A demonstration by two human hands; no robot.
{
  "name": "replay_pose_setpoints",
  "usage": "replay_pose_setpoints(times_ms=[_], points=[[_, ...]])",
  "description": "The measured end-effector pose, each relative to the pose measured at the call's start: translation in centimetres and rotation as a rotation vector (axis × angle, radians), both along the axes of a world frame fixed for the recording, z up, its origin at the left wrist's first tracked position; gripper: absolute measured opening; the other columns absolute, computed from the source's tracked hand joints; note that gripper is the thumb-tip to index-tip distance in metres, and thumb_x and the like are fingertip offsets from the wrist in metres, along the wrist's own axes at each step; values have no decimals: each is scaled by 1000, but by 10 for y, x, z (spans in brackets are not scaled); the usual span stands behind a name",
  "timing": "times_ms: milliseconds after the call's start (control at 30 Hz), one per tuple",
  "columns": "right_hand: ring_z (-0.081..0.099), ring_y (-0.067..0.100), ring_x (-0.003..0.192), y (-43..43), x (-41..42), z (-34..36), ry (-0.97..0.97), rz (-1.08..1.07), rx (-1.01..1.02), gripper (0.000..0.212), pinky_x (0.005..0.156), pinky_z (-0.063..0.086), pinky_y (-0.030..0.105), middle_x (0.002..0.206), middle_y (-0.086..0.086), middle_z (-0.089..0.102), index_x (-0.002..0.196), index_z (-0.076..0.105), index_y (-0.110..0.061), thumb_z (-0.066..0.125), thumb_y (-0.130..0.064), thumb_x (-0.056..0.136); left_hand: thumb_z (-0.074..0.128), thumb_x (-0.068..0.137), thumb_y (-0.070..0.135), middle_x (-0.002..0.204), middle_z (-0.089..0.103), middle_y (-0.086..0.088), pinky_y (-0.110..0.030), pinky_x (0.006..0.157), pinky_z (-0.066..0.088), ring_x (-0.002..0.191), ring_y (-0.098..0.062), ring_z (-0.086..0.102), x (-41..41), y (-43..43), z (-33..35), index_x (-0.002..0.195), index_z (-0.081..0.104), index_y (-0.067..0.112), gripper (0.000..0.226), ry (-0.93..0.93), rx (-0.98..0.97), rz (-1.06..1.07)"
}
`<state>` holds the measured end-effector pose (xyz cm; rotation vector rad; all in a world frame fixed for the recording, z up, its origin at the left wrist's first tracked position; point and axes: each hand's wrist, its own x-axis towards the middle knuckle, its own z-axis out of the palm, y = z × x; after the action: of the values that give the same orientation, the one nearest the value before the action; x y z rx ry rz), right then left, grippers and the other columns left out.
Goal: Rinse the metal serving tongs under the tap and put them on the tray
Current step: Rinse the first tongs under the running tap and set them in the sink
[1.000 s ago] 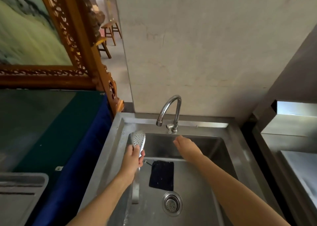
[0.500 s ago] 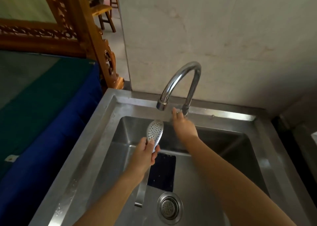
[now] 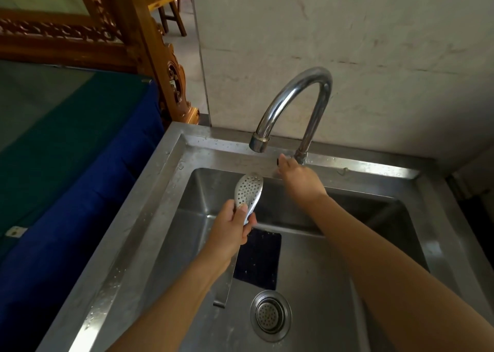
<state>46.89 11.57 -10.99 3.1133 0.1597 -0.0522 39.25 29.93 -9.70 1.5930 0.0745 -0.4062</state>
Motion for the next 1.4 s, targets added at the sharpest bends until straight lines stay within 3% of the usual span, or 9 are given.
replay_pose_setpoints(times_ms=[567, 767, 833, 933, 1067, 1133, 1200, 1300, 1400], points=[[60, 40, 101, -2, 5, 12, 30, 12, 105, 37, 81, 50, 45, 121, 23, 54, 131, 34, -2, 42, -7, 95, 37, 98, 18, 66, 57, 6, -13, 42, 31, 49, -6, 38, 2, -5, 1, 87, 49, 16, 17, -6, -44, -47], [57, 20, 109, 10, -40, 5, -102, -195, 564, 51, 90, 51, 33, 133, 9, 47, 139, 32, -17, 53, -20, 92, 48, 94, 27, 62, 62, 6, -14, 39, 33, 45, -3, 46, 5, -7, 3, 85, 55, 18, 15, 66, -217, 6], [59, 8, 90, 24, -82, -4, -189, -300, 762, 33, 75, 49, 18, 115, 3, 57, 124, 44, -19, 51, -27, 92, 51, 91, 31, 61, 62, 3, -17, 39, 35, 45, -6, 48, 9, -12, 6, 84, 56, 16, 17, 113, -320, 65], [58, 1, 70, 54, -144, -18, -153, -391, 1056, 2, 57, 44, 13, 86, -8, 61, 94, 46, -34, 47, -34, 92, 51, 89, 33, 65, 64, -1, -20, 45, 44, 49, -9, 54, 16, -22, 14, 92, 57, 14, 21, 102, -417, 87], [59, 4, 62, 79, -174, -28, -21, -377, 1374, 11, 57, 47, 13, 73, -7, 62, 87, 50, -32, 51, -23, 93, 46, 94, 16, 85, 72, -5, -21, 62, 55, 67, -12, 67, 17, -38, 21, 108, 55, 6, 20, 72, -505, 45], [54, 5, 51, 83, -171, -29, 4, -396, 1425, 19, 51, 43, 18, 58, -5, 56, 79, 50, -31, 51, -19, 94, 45, 93, 6, 95, 69, -11, -23, 66, 56, 75, -16, 70, 16, -44, 21, 111, 54, 1, 20, 106, -567, 28], [49, 2, 52, 83, -170, -29, -34, -400, 1409, 26, 54, 40, 16, 57, -10, 52, 74, 49, -32, 48, -17, 95, 46, 92, 1, 96, 70, -11, -25, 67, 56, 79, -19, 71, 18, -44, 23, 111, 55, 1, 20, 140, -615, 34], [51, -1, 57, 83, -179, -35, -52, -365, 1371, 32, 55, 36, 10, 60, -18, 56, 68, 49, -33, 47, -19, 96, 53, 91, 14, 83, 73, -9, -26, 62, 57, 73, -19, 71, 34, -40, 32, 96, 59, 3, 13, 207, -635, 124], [50, -1, 54, 85, -189, -43, -42, -410, 1400, 37, 54, 35, 11, 56, -19, 56, 62, 50, -38, 46, -21, 96, 48, 95, 23, 70, 73, -8, -26, 55, 57, 64, -19, 71, 44, -43, 35, 91, 60, 3, 23, 172, -526, 165]])
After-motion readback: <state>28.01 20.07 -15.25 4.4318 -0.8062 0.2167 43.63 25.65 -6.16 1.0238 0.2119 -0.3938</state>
